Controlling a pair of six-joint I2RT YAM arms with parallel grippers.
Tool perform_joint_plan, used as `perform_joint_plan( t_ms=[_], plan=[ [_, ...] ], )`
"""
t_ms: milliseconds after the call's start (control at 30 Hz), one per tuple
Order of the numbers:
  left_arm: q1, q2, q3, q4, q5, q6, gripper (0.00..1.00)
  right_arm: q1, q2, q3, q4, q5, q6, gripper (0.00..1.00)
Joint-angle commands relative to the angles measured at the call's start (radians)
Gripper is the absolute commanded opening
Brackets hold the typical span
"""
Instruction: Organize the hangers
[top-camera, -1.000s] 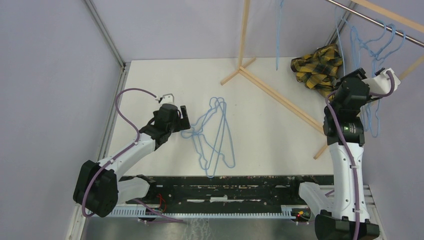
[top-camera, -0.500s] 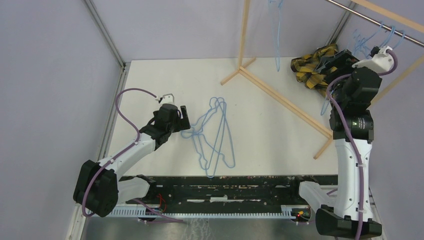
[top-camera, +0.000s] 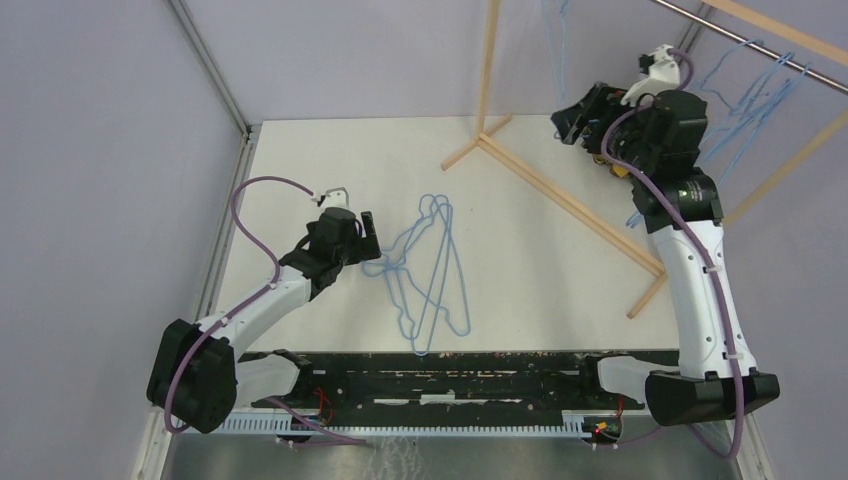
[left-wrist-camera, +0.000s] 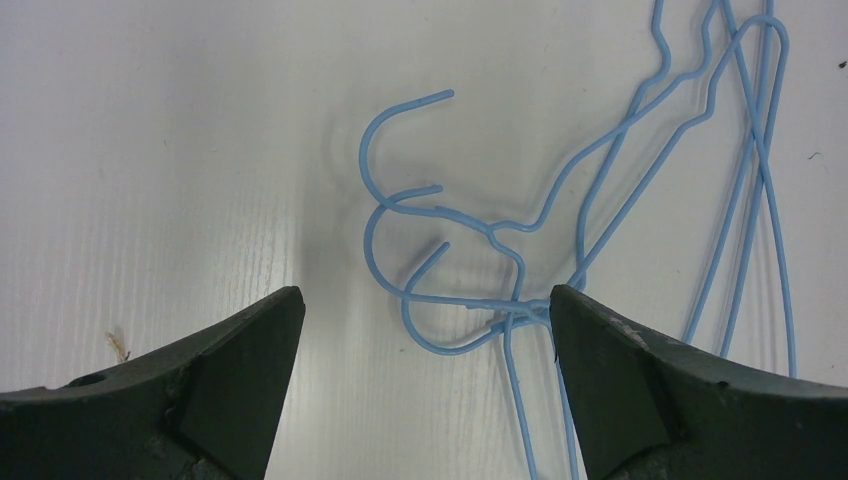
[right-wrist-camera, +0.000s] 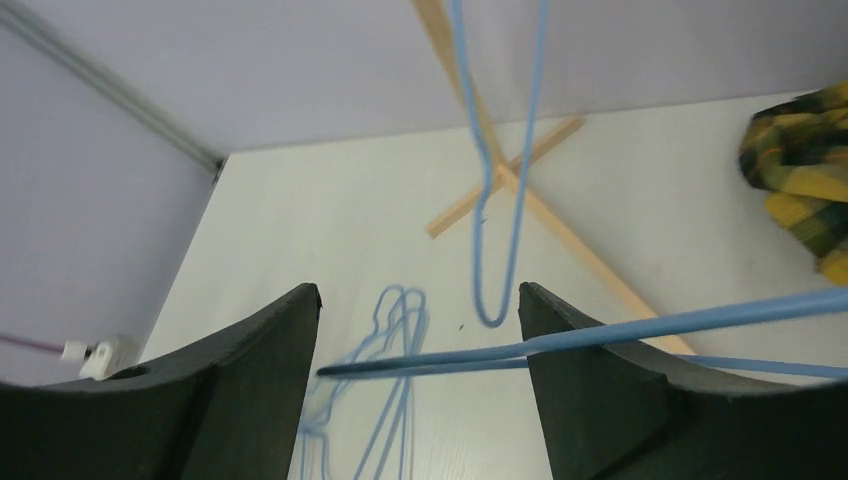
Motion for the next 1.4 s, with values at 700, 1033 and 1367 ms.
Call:
perform_joint_plan(
  t_ms=[700, 1033, 1367],
  plan=[
    [-0.006, 0.052, 0.014, 0.068, 0.044, -0.029, 1.0, 0.098, -0.286, -0.122, -0.207, 0.382, 0.038, 0.8],
    [-0.008, 0.049, 0.015, 0.066, 0.051, -0.029, 1.0, 0.098, -0.346, 0.001, -0.341, 0.493, -0.03, 0.78],
    [-0.008, 0.042, 0.019, 0.059, 0.041, -0.027, 1.0, 0.098, -0.287, 0.167, -0.403, 0.496, -0.139, 0.77]
  ],
)
